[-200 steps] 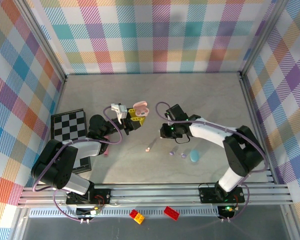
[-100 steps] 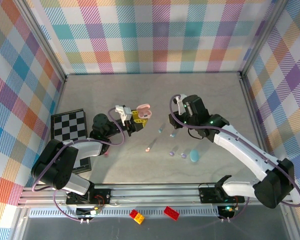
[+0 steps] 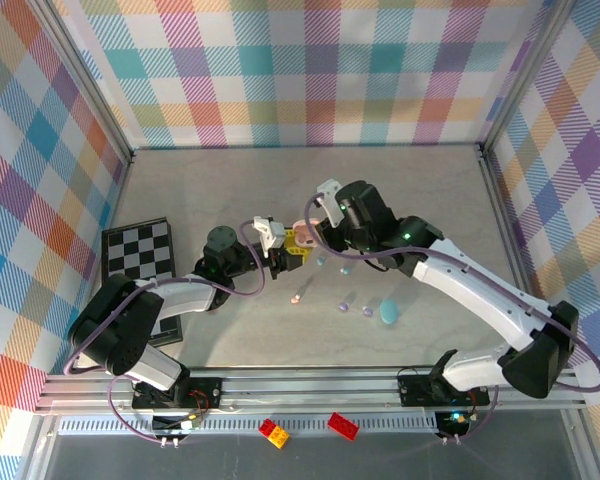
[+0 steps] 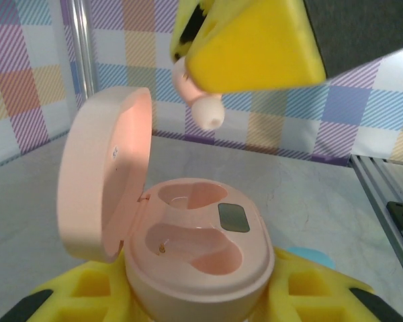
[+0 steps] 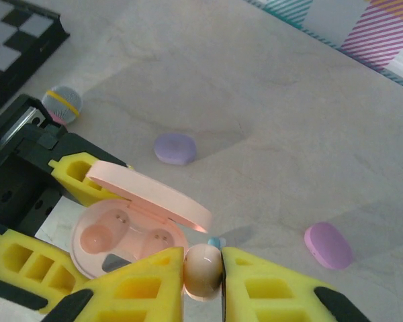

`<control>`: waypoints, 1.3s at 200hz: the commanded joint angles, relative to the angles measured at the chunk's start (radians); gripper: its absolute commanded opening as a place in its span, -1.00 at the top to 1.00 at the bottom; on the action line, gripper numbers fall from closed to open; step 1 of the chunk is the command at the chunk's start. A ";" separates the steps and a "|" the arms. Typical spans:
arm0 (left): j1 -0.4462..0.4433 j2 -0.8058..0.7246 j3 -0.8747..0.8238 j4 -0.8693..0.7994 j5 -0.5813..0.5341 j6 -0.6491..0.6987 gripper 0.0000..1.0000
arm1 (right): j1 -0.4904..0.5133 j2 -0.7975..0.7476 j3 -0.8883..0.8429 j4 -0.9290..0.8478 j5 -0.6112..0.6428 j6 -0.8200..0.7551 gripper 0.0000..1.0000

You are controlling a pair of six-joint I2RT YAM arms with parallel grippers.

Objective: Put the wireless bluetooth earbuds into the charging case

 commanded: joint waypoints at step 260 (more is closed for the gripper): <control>-0.016 0.031 0.052 0.048 -0.003 -0.013 0.33 | 0.047 0.012 0.019 -0.002 0.017 -0.089 0.31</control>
